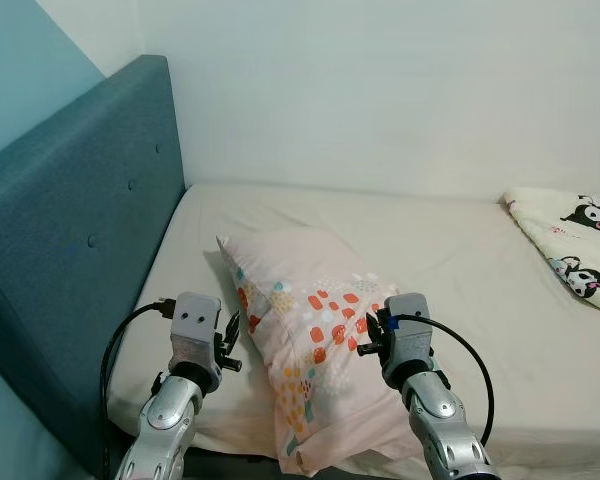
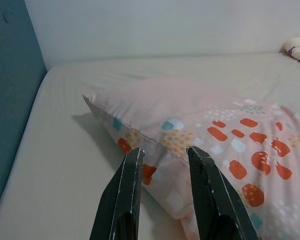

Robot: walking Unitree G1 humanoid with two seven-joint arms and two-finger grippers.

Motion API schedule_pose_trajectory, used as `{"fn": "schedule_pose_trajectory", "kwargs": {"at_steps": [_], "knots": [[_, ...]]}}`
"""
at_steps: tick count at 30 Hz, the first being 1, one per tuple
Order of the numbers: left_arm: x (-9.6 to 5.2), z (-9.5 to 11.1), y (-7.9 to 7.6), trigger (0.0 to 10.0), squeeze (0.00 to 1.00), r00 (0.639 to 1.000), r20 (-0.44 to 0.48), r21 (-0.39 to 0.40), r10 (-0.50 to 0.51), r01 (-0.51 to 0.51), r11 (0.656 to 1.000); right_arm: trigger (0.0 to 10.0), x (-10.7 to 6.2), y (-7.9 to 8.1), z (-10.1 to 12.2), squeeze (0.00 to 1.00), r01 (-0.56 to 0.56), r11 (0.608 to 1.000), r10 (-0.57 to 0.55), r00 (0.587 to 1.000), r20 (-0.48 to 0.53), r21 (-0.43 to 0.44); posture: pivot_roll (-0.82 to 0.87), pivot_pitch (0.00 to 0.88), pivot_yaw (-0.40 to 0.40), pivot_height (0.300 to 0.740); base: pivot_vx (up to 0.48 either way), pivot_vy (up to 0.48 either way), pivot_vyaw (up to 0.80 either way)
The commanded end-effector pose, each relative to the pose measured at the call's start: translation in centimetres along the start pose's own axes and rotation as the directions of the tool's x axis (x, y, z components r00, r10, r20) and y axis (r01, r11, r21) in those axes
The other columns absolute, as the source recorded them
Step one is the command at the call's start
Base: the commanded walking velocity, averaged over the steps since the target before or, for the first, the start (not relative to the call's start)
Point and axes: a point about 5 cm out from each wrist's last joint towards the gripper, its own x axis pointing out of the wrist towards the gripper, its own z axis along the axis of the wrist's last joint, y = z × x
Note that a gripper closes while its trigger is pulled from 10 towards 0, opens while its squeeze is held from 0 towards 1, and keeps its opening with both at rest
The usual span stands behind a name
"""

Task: Clean up the room

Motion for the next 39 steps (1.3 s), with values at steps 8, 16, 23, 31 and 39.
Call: {"fn": "schedule_pose_trajectory", "kwargs": {"at_steps": [8,16,23,31,39], "knots": [[0.40,-0.18,0.45,10.0,0.00,0.998,-0.025,0.015,0.050,-0.049,0.999,10.0,-0.01,-0.37,-0.23,0.00,0.030,0.999,-0.029,0.999,-0.025,0.023,0.05,0.028,-0.081,0.721,0.000,0.000,0.00],[0.30,-0.31,0.21,10.0,0.00,0.998,-0.031,0.013,0.048,-0.047,0.999,10.0,0.02,-0.69,-0.10,0.00,0.030,0.999,-0.030,0.999,-0.020,0.015,0.05,0.024,-0.082,0.691,0.000,0.000,0.00],[0.33,-0.38,0.12,10.0,0.00,0.998,-0.035,0.012,0.045,-0.045,0.999,10.0,0.08,-0.69,-0.03,0.00,0.029,0.999,-0.029,0.999,-0.020,0.014,0.05,0.019,-0.080,0.666,0.000,0.000,0.00],[0.29,-0.43,0.12,10.0,0.00,0.998,-0.038,0.017,0.042,-0.041,0.999,10.0,0.05,-0.65,-0.03,0.00,0.027,1.000,-0.026,0.999,-0.018,0.013,0.05,0.014,-0.079,0.626,0.000,0.000,0.00],[0.33,-0.36,-0.13,10.0,0.00,0.999,-0.035,0.017,0.030,-0.029,0.999,10.0,-0.05,-0.59,-0.10,0.00,0.026,1.000,-0.026,1.000,-0.017,0.012,0.05,0.015,-0.075,0.601,0.000,0.000,0.00]]}}
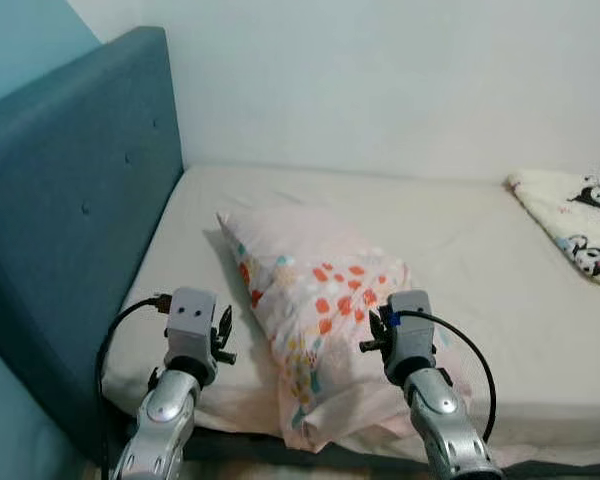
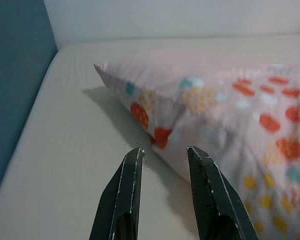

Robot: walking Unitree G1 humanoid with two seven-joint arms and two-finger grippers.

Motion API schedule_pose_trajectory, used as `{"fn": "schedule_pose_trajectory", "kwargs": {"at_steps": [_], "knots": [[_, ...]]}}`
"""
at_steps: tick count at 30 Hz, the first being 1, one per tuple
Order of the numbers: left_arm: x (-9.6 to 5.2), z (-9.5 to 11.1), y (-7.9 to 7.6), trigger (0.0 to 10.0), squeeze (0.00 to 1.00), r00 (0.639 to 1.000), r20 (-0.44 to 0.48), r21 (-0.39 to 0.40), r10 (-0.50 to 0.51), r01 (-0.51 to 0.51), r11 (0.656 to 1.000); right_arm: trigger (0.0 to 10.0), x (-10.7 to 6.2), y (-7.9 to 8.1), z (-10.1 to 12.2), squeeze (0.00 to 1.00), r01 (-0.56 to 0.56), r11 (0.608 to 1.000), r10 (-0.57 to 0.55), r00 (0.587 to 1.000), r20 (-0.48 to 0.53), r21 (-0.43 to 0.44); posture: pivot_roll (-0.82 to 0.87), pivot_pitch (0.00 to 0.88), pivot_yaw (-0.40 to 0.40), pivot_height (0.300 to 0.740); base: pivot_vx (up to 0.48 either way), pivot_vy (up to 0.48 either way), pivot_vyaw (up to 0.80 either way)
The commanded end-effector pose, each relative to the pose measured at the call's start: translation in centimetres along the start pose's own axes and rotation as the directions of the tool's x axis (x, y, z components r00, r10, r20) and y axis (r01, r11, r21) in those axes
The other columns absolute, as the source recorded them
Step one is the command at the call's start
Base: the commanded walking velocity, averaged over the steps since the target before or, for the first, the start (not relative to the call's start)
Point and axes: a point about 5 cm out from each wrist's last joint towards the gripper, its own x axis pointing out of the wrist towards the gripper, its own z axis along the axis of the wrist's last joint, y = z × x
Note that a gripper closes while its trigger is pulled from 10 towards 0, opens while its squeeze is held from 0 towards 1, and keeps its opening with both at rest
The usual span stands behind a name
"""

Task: Clean up the room

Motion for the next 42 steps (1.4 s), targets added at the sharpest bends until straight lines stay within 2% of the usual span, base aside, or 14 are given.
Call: {"fn": "schedule_pose_trajectory", "kwargs": {"at_steps": [1,10,20,22,24,26,29,32,33,34,36,39,41,42], "knots": [[-0.1,-0.5,-0.5,10.0,0.00,1.000,-0.026,0.000,-0.017,0.017,1.000,10.0,-0.2,-0.3,-0.3,0.00,0.010,1.000,-0.009,1.000,-0.010,0.014,0.05,0.015,-0.075,0.601,0.000,0.000,0.00],[0.0,-0.4,-0.6,10.0,0.00,0.999,-0.024,0.000,-0.027,0.027,1.000,10.0,-0.3,-0.5,-0.2,0.00,0.023,1.000,-0.023,1.000,-0.005,0.004,0.05,0.028,-0.069,0.601,0.000,0.000,0.00],[0.8,0.3,-0.1,10.0,0.00,1.000,-0.004,-0.010,-0.001,0.001,1.000,10.0,0.6,-1.4,0.9,0.00,0.041,0.999,-0.041,0.999,0.021,0.000,0.04,0.044,-0.069,0.586,0.000,0.000,0.00],[1.3,0.8,0.4,10.0,0.00,1.000,0.003,-0.064,0.023,-0.023,0.998,10.0,1.6,-2.3,2.0,0.00,0.063,0.998,-0.062,0.997,0.037,-0.006,0.04,0.057,-0.068,0.586,0.000,0.000,0.00],[1.3,0.8,0.4,10.0,0.00,1.000,0.003,-0.064,0.023,-0.023,0.998,10.0,1.6,-2.3,2.0,0.00,0.063,0.998,-0.062,0.997,0.037,-0.006,0.04,0.057,-0.068,0.586,0.000,0.000,0.00],[1.7,0.9,1.0,10.0,0.00,0.999,-0.021,-0.166,0.043,-0.046,0.985,10.0,2.7,-3.5,3.3,0.00,0.092,0.996,-0.091,0.995,0.044,-0.006,0.04,0.077,-0.067,0.586,0.000,0.000,0.00],[1.8,0.8,1.1,10.0,0.00,0.998,-0.035,-0.210,0.045,-0.052,0.976,10.0,3.0,-4.1,3.8,0.00,0.105,0.994,-0.104,0.993,0.046,-0.005,0.04,0.077,-0.067,0.586,0.000,0.000,0.00],[2.3,0.3,1.8,10.0,0.00,0.995,-0.081,-0.270,0.054,-0.074,0.960,10.0,3.9,-7.3,5.4,0.00,0.167,0.986,-0.166,0.986,0.029,-0.014,0.04,0.095,-0.071,0.586,0.000,0.000,0.00],[2.3,0.3,1.8,10.0,0.00,0.995,-0.081,-0.270,0.054,-0.074,0.960,10.0,3.9,-7.3,5.4,0.00,0.167,0.986,-0.166,0.986,0.029,-0.014,0.04,0.095,-0.071,0.586,0.000,0.000,0.00],[2.4,0.0,2.0,10.0,1.00,0.993,-0.104,-0.271,0.061,-0.088,0.959,10.0,3.9,-8.5,5.7,0.00,0.194,0.981,-0.193,0.981,0.011,-0.021,0.04,0.099,-0.071,0.586,0.000,0.000,0.00],[2.5,-0.4,2.3,10.0,1.00,0.990,-0.131,-0.270,0.059,-0.093,0.958,10.0,3.7,-10.2,5.6,0.00,0.242,0.970,-0.243,0.970,-0.026,-0.027,0.05,0.104,-0.072,0.586,0.000,0.000,0.00],[2.3,-1.2,2.8,10.0,1.00,0.982,-0.171,-0.271,0.077,-0.123,0.955,10.0,3.2,-11.9,5.6,0.00,0.302,0.953,-0.302,0.952,-0.045,-0.013,0.05,0.112,-0.072,0.586,0.000,0.000,0.00],[2.3,-1.2,2.8,10.0,1.00,0.982,-0.171,-0.271,0.077,-0.123,0.955,10.0,3.2,-11.9,5.6,0.00,0.302,0.953,-0.302,0.952,-0.045,-0.013,0.05,0.112,-0.072,0.586,0.000,0.000,0.00],[2.3,-1.7,3.0,10.0,1.00,0.978,-0.190,-0.275,0.091,-0.142,0.951,10.0,3.0,-12.7,5.5,0.00,0.331,0.944,-0.331,0.942,-0.050,0.000,0.05,0.116,-0.074,0.586,0.000,0.000,0.00]]}}
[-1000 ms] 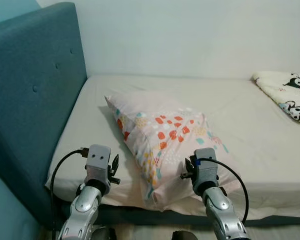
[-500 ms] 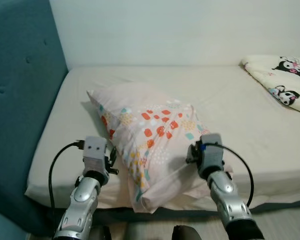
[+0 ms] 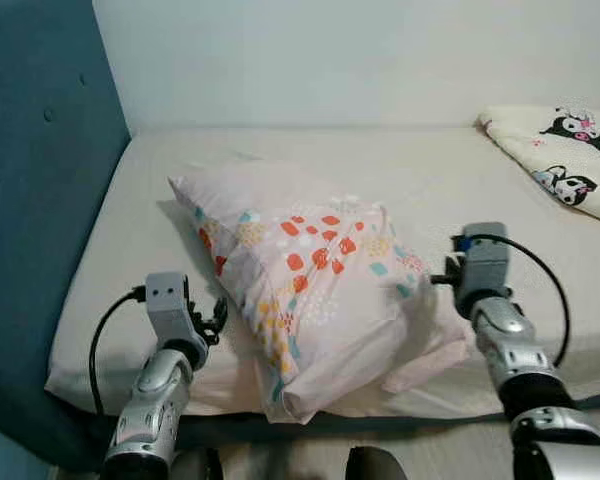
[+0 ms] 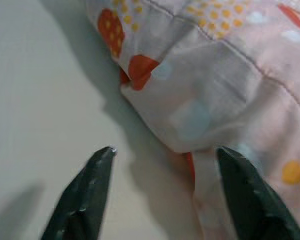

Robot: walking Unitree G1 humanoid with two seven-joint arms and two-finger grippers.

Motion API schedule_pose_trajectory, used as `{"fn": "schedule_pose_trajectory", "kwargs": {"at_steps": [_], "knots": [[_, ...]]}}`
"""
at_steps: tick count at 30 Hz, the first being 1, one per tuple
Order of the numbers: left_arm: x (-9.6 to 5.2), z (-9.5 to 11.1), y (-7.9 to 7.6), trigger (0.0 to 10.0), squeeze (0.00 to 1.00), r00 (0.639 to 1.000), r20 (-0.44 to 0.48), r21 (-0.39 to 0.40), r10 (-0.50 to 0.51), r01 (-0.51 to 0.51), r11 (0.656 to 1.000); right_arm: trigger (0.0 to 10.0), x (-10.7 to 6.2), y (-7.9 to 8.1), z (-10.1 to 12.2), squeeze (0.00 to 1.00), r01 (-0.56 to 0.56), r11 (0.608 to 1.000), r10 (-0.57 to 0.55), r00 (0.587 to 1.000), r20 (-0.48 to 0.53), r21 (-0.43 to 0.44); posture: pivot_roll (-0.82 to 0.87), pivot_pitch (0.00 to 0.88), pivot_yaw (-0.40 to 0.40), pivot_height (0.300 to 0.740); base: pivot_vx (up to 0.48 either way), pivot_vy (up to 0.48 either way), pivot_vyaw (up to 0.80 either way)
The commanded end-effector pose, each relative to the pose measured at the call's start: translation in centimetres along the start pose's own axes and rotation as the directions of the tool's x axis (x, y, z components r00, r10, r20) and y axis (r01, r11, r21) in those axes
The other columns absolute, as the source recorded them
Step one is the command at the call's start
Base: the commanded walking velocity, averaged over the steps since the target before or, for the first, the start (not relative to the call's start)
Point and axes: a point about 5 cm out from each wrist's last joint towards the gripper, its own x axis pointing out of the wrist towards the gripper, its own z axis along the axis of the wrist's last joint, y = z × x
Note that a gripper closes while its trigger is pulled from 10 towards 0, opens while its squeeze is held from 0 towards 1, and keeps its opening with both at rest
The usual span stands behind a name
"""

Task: Clean up the room

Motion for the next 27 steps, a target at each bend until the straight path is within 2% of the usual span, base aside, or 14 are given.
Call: {"fn": "schedule_pose_trajectory", "kwargs": {"at_steps": [1,3,6,8,9,11,15,16,17,18,19,20,25,27], "knots": [[0.0,-0.4,0.6,10.0,1.00,0.999,-0.028,-0.005,0.022,-0.022,1.000,10.0,0.0,-0.9,-0.2,0.00,0.035,0.999,-0.034,0.999,-0.018,0.032,0.05,0.116,-0.074,0.586,0.000,0.000,0.00],[0.0,-1.0,1.0,10.0,1.00,0.998,-0.050,-0.063,0.047,-0.050,0.997,10.0,-0.1,-1.9,-0.3,0.00,0.065,0.997,-0.064,0.998,-0.023,0.040,0.06,0.120,-0.075,0.586,0.000,0.000,0.00],[0.0,-2.1,1.4,10.0,1.00,0.997,-0.071,-0.246,0.040,-0.056,0.968,10.0,-0.4,-3.8,-0.8,0.00,0.128,0.991,-0.126,0.991,-0.045,0.039,0.06,0.128,-0.082,0.586,0.000,0.000,0.00],[0.3,-2.4,1.4,10.0,1.00,0.997,-0.072,-0.371,0.028,-0.053,0.927,10.0,-0.6,-4.7,-1.3,0.00,0.151,0.988,-0.149,0.987,-0.065,0.025,0.06,0.133,-0.082,0.586,0.000,0.000,0.00],[0.3,-2.4,1.4,10.0,1.00,0.997,-0.072,-0.371,0.028,-0.053,0.927,10.0,-0.6,-4.7,-1.3,0.00,0.151,0.988,-0.149,0.987,-0.065,0.025,0.06,0.133,-0.082,0.586,0.000,0.000,0.00],[0.8,-2.5,1.0,10.0,1.00,0.997,-0.074,-0.481,-0.014,-0.023,0.876,10.0,-0.8,-5.4,-1.8,0.00,0.162,0.987,-0.161,0.983,-0.090,-0.005,0.07,0.138,-0.079,0.586,0.000,0.000,0.00],[1.3,-2.7,0.0,10.0,1.00,0.994,-0.073,-0.558,-0.085,0.030,0.829,10.0,-1.0,-5.8,-2.2,0.00,0.167,0.986,-0.167,0.980,-0.107,-0.009,0.07,0.140,-0.072,0.586,0.000,0.000,0.00],[1.4,-2.8,-0.5,10.0,1.00,0.991,-0.075,-0.572,-0.112,0.050,0.819,10.0,-0.9,-5.5,-2.1,0.00,0.142,0.990,-0.140,0.985,-0.102,0.015,0.06,0.144,-0.067,0.586,0.000,0.000,0.00],[1.6,-2.9,-1.5,10.0,1.00,0.984,-0.073,-0.586,-0.164,0.090,0.806,10.0,-0.6,-4.5,-1.7,0.00,0.058,0.993,-0.050,0.996,-0.076,0.106,0.06,0.147,-0.062,0.586,0.000,0.000,0.00],[1.6,-2.9,-1.5,10.0,1.00,0.984,-0.073,-0.586,-0.164,0.090,0.806,10.0,-0.6,-4.5,-1.7,0.00,0.058,0.993,-0.050,0.996,-0.076,0.106,0.06,0.147,-0.062,0.586,0.000,0.000,0.00],[1.7,-2.9,-1.8,10.0,1.00,0.981,-0.074,-0.579,-0.178,0.103,0.809,10.0,-0.5,-4.2,-1.6,0.39,0.034,0.990,-0.026,0.998,-0.060,0.134,0.06,0.148,-0.058,0.586,0.000,0.000,0.00],[1.7,-3.0,-2.2,10.0,1.00,0.979,-0.072,-0.582,-0.192,0.115,0.805,10.0,-0.4,-3.9,-1.4,1.00,0.010,0.982,-0.003,0.999,-0.039,0.189,0.06,0.150,-0.056,0.586,0.000,0.000,0.00],[1.7,-3.3,-3.4,10.0,1.00,0.967,-0.079,-0.568,-0.240,0.154,0.808,10.0,-0.3,-3.2,-1.6,1.00,0.006,0.969,-0.001,1.000,-0.019,0.246,0.07,0.152,-0.056,0.586,0.000,0.000,0.00],[1.6,-3.5,-3.9,10.0,1.00,0.957,-0.083,-0.577,-0.276,0.180,0.796,10.0,-0.5,-2.9,-2.6,1.00,0.041,0.972,-0.023,0.997,-0.080,0.233,0.07,0.151,-0.057,0.586,0.000,0.000,0.00]]}}
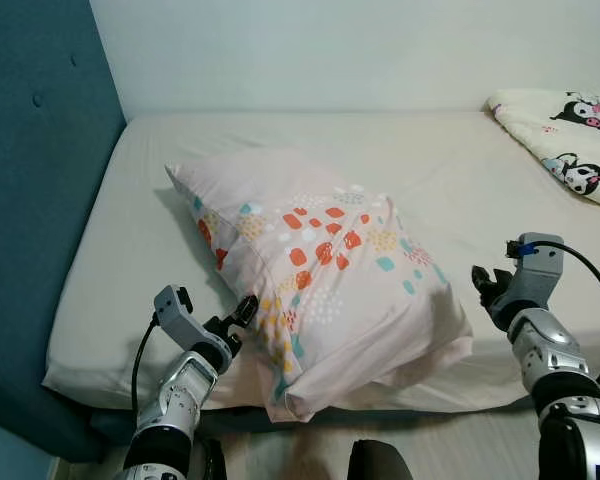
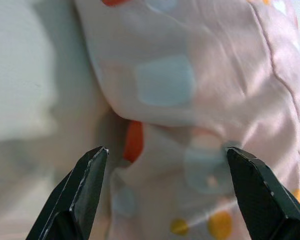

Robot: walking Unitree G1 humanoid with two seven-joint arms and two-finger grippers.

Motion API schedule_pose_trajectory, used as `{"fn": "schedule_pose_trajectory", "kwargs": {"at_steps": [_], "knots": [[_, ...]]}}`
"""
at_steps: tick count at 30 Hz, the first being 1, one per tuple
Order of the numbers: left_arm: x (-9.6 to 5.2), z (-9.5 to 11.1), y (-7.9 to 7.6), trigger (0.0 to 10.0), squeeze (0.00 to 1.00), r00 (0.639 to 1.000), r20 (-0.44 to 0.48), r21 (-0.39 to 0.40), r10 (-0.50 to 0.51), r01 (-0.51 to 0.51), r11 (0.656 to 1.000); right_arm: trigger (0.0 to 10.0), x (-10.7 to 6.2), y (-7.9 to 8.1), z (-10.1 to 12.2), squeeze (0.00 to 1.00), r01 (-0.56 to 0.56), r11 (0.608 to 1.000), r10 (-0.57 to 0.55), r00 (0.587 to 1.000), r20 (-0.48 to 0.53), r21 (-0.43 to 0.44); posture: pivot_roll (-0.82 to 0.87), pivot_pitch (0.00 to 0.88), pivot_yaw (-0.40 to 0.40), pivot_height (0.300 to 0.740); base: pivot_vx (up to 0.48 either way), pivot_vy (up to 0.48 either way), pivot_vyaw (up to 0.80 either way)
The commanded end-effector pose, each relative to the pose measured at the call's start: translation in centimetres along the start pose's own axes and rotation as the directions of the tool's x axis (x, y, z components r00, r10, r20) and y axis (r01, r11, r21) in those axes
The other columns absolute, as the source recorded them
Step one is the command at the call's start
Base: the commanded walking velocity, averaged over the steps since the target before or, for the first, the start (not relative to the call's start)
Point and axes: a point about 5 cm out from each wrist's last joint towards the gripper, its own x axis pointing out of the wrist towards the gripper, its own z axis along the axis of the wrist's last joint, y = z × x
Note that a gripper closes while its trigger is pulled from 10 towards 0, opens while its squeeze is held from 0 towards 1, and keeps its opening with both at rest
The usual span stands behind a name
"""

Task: Clean up the room

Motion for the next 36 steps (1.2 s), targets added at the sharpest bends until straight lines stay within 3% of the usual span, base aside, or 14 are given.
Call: {"fn": "schedule_pose_trajectory", "kwargs": {"at_steps": [1,7,9,10,11,12,13,14,15,16,19,22,27,36], "knots": [[0.1,-1.2,-0.3,10.0,1.00,0.998,-0.051,-0.012,-0.021,0.020,1.000,10.0,-0.2,0.0,-1.1,1.00,0.032,0.999,-0.031,0.999,-0.043,0.019,0.07,0.151,-0.057,0.586,0.000,0.000,0.00],[0.0,-2.2,-1.5,10.0,1.00,0.987,-0.106,-0.072,-0.123,0.115,0.991,10.0,-1.0,2.8,-5.7,1.00,-0.096,0.994,0.078,0.960,-0.267,-0.055,0.08,0.141,-0.056,0.586,0.000,0.000,0.00],[0.0,-2.3,-2.1,10.0,0.69,0.980,-0.112,-0.094,-0.162,0.152,0.984,10.0,-1.1,4.6,-6.4,1.00,-0.194,0.981,0.182,0.945,-0.273,-0.017,0.08,0.139,-0.056,0.586,0.000,0.000,0.00],[0.0,-2.3,-2.1,10.0,0.69,0.980,-0.112,-0.094,-0.162,0.152,0.984,10.0,-1.1,4.6,-6.4,1.00,-0.194,0.981,0.182,0.945,-0.273,-0.017,0.08,0.139,-0.056,0.586,0.000,0.000,0.00],[-0.1,-2.4,-2.5,10.0,0.54,0.975,-0.117,-0.103,-0.188,0.177,0.979,10.0,-1.2,5.7,-6.6,1.00,-0.251,0.968,0.244,0.931,-0.270,0.007,0.08,0.132,-0.057,0.586,0.000,0.000,0.00],[-0.1,-2.5,-3.0,10.0,0.22,0.968,-0.123,-0.107,-0.218,0.206,0.973,10.0,-1.3,7.3,-7.0,1.00,-0.329,0.944,0.325,0.907,-0.267,0.030,0.08,0.129,-0.059,0.586,0.000,0.000,0.00],[-0.1,-2.5,-3.0,10.0,0.22,0.968,-0.123,-0.107,-0.218,0.206,0.973,10.0,-1.3,7.3,-7.0,1.00,-0.329,0.944,0.325,0.907,-0.267,0.030,0.08,0.129,-0.059,0.586,0.000,0.000,0.00],[-0.2,-2.6,-3.4,10.0,0.00,0.963,-0.130,-0.097,-0.238,0.227,0.969,10.0,-1.6,8.9,-7.5,1.00,-0.408,0.911,0.407,0.874,-0.267,0.052,0.08,0.129,-0.059,0.586,0.000,0.000,0.00],[-0.2,-2.6,-3.4,10.0,0.00,0.963,-0.130,-0.097,-0.238,0.227,0.969,10.0,-1.6,8.9,-7.5,1.00,-0.408,0.911,0.407,0.874,-0.267,0.052,0.08,0.129,-0.059,0.586,0.000,0.000,0.00],[-0.1,-2.5,-3.5,10.0,0.00,0.961,-0.132,-0.065,-0.243,0.236,0.970,10.0,-2.3,11.7,-8.3,1.00,-0.542,0.837,0.539,0.795,-0.279,0.071,0.08,0.123,-0.062,0.586,0.000,0.000,0.00],[0.0,-1.5,-2.8,10.0,0.00,0.977,-0.094,-0.003,-0.192,0.192,0.981,10.0,-3.3,14.3,-9.2,1.00,-0.659,0.747,0.651,0.699,-0.295,0.088,0.07,0.119,-0.063,0.586,0.000,0.000,0.00],[0.1,-0.8,-2.3,10.0,0.00,0.984,-0.070,0.015,-0.166,0.168,0.986,10.0,-3.9,15.4,-9.6,1.00,-0.708,0.699,0.700,0.648,-0.299,0.101,0.07,0.119,-0.063,0.586,0.000,0.000,0.00],[0.3,2.0,-0.9,10.0,0.00,0.995,-0.011,0.085,-0.102,0.103,0.991,10.0,-6.6,20.2,-10.9,1.00,-0.871,0.470,0.862,0.418,-0.286,0.145,0.07,0.120,-0.074,0.586,0.000,0.000,0.00],[0.9,4.4,-0.9,10.0,0.00,0.992,0.055,0.045,-0.114,0.112,0.993,10.0,-7.7,21.1,-11.4,1.00,-0.900,0.412,0.885,0.357,-0.299,0.142,0.06,0.128,-0.075,0.586,0.000,0.000,0.00]]}}
